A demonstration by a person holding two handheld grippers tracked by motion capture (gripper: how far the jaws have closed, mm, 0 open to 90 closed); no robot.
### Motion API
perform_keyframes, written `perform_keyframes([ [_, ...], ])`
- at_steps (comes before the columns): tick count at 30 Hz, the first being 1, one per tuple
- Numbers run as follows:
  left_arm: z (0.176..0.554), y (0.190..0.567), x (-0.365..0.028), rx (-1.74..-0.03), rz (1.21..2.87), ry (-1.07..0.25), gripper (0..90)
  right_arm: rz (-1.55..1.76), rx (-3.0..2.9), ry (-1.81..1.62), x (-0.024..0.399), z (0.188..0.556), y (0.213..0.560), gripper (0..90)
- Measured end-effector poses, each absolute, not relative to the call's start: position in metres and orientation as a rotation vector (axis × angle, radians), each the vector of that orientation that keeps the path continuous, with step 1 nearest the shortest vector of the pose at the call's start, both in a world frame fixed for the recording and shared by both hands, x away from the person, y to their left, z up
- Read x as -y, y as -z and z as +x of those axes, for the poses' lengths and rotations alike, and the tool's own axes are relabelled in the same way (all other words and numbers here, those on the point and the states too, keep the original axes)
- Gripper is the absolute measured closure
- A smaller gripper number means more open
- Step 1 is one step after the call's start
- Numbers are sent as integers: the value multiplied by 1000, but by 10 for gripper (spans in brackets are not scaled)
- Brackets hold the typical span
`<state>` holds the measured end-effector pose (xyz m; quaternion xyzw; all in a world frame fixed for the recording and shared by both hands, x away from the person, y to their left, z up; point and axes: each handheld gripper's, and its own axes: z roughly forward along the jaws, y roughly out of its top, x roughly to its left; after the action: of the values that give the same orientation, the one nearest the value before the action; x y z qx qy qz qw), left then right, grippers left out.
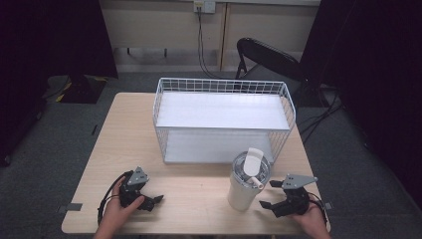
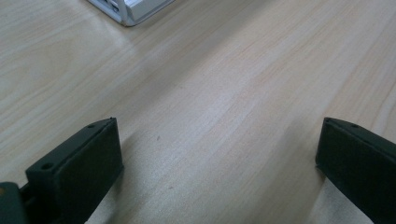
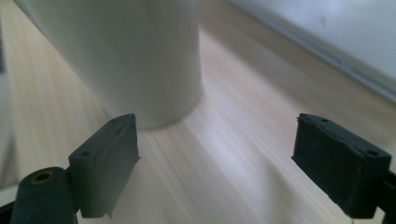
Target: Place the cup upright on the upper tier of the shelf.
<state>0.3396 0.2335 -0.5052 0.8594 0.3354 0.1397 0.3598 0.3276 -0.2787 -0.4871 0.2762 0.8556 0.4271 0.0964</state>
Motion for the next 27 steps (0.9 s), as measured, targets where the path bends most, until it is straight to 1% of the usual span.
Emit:
perform_keyframes([
  [2,340,505,-233,-865,2216,-361,0,809,-2493,-1371,278,323,477,136],
  [6,339,505,-233,-868,2214,-359,0,759,-2488,-1413,272,319,469,134],
  [15,339,505,-233,-868,2216,-366,0,711,-2475,-1522,266,315,460,131],
  [27,339,505,-233,-869,2217,-370,0,666,-2463,-1547,255,312,455,126],
])
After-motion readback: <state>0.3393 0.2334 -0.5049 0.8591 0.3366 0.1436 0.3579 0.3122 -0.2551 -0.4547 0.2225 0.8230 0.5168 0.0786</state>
